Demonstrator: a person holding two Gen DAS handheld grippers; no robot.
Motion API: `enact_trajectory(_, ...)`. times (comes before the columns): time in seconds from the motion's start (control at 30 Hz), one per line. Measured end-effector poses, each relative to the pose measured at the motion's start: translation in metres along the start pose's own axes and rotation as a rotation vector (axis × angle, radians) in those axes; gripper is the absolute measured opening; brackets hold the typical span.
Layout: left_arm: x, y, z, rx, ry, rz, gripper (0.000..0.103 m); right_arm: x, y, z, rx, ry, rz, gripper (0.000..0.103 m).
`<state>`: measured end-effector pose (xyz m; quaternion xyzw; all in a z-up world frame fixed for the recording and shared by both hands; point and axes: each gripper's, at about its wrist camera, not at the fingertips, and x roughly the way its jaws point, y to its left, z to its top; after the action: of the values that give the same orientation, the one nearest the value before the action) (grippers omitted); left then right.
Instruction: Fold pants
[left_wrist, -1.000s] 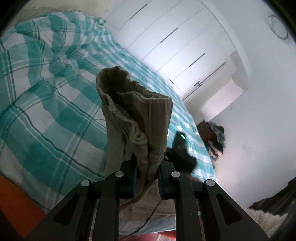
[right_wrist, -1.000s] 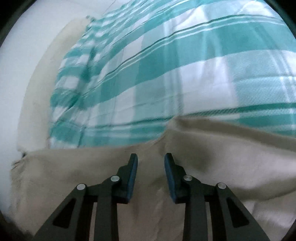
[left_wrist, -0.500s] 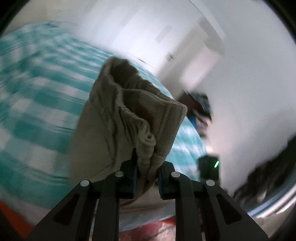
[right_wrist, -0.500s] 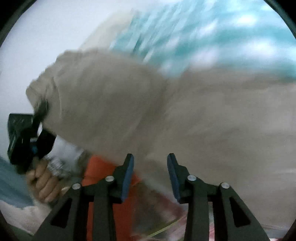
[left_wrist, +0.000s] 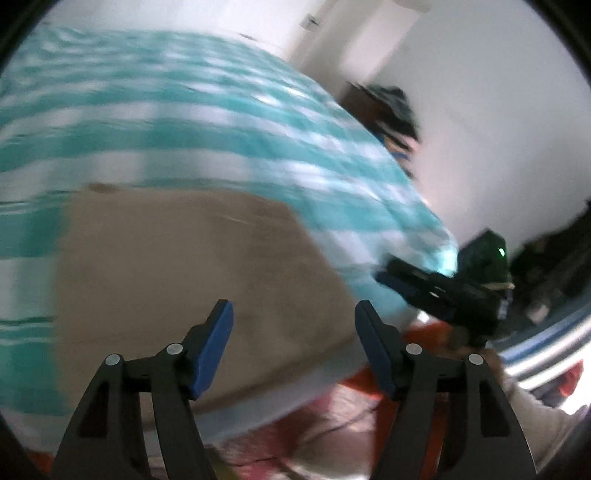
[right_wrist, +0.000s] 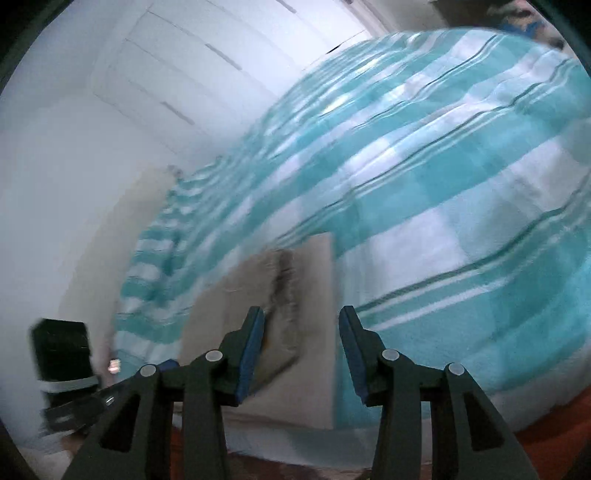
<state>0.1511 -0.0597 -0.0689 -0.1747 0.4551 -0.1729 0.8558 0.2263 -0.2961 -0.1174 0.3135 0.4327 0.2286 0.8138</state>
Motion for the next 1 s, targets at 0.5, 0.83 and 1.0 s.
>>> enact_trajectory(0.5, -0.021, 0.098, -0.044, -0.071, -0.106, 0.258, 0.07, 0.067, 0.041, -0.043, 0.118, 0.345, -0.014, 0.043)
enact_trajectory(0.83, -0.021, 0.105, -0.047, -0.059, -0.114, 0.261, 0.07, 0.096, 0.055, -0.045, 0.148, 0.397, -0.128, 0.047)
enact_trajectory(1.0, -0.032, 0.095, -0.047, -0.001, -0.168, 0.295, 0.07, 0.089, 0.088, -0.044, -0.008, 0.34, -0.232, 0.018)
